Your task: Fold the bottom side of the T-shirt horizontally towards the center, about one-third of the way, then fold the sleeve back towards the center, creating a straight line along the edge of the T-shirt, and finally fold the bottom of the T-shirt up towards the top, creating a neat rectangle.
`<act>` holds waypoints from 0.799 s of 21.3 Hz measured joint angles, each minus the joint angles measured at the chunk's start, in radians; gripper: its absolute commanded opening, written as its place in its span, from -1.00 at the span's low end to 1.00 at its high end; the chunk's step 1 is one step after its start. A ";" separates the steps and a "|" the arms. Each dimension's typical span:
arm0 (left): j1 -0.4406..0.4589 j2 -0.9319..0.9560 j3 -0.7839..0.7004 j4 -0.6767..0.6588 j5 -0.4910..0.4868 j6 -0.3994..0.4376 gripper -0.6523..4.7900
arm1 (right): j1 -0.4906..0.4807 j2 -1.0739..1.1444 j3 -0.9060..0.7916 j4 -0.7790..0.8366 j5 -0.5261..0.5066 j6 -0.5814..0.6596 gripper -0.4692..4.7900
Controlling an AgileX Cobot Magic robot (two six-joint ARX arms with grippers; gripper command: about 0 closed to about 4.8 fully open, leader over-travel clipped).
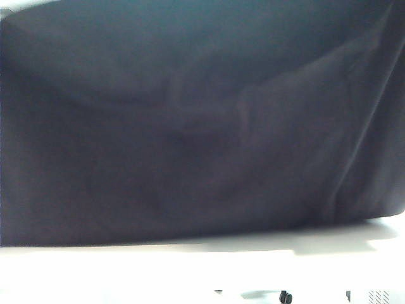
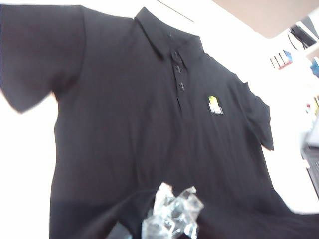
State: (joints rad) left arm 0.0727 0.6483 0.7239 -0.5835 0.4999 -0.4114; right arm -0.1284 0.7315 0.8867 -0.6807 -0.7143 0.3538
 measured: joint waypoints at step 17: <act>-0.002 0.975 0.282 0.520 0.023 0.036 -0.59 | 0.017 0.775 0.138 0.515 0.109 -0.017 -0.76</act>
State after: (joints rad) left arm 0.0704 1.6238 1.0054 -0.0631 0.5228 -0.3752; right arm -0.1112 1.5066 1.0245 -0.1654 -0.6056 0.3370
